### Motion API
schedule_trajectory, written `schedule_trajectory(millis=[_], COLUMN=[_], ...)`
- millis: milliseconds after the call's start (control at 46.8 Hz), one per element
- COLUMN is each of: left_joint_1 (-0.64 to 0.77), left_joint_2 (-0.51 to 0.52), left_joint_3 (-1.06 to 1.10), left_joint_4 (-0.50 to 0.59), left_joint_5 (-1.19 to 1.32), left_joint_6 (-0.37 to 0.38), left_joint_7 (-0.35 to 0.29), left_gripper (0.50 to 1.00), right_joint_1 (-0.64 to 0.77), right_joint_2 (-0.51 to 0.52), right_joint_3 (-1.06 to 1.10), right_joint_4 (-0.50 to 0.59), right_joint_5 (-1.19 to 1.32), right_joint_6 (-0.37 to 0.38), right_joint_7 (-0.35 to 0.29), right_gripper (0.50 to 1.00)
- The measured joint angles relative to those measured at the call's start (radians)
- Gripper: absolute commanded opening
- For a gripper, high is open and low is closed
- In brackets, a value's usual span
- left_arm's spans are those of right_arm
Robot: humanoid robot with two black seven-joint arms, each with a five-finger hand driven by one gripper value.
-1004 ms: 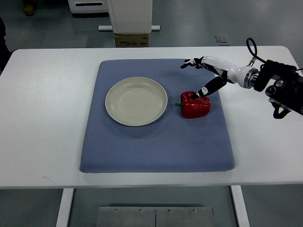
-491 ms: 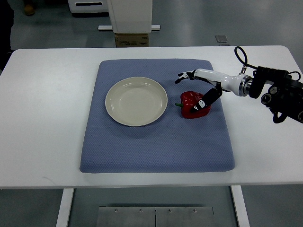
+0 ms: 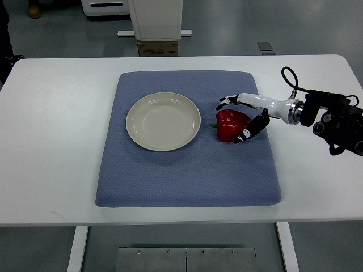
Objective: Place red pepper on plate with right hand
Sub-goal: 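Close the right hand fingers around the red pepper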
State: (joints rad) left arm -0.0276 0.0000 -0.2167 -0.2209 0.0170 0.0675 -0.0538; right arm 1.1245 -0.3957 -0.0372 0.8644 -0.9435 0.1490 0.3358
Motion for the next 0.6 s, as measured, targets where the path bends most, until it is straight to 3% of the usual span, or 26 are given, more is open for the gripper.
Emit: schedule_trajectory(millis=[342, 491, 598], left_joint_1=[0.0, 0.0, 0.0], left_joint_2=[0.0, 0.0, 0.0], left_joint_3=[0.001, 0.001, 0.001], left_joint_4=[0.0, 0.0, 0.0], left_joint_5=[0.0, 0.0, 0.0], left_joint_6=[0.0, 0.0, 0.0], left_joint_7=[0.0, 0.0, 0.0], left_gripper=[1.0, 1.0, 1.0], right_joint_1=[-0.015, -0.018, -0.019], right_joint_2=[0.007, 0.009, 0.011], right_joint_3=[-0.003, -0.003, -0.003], right_joint_4=[-0.01, -0.011, -0.012], right_joint_5=[0.0, 0.0, 0.0], right_joint_6=[-0.007, -0.007, -0.007], right_joint_7=[0.0, 0.0, 0.0], right_gripper=[0.964, 0.929, 0.872])
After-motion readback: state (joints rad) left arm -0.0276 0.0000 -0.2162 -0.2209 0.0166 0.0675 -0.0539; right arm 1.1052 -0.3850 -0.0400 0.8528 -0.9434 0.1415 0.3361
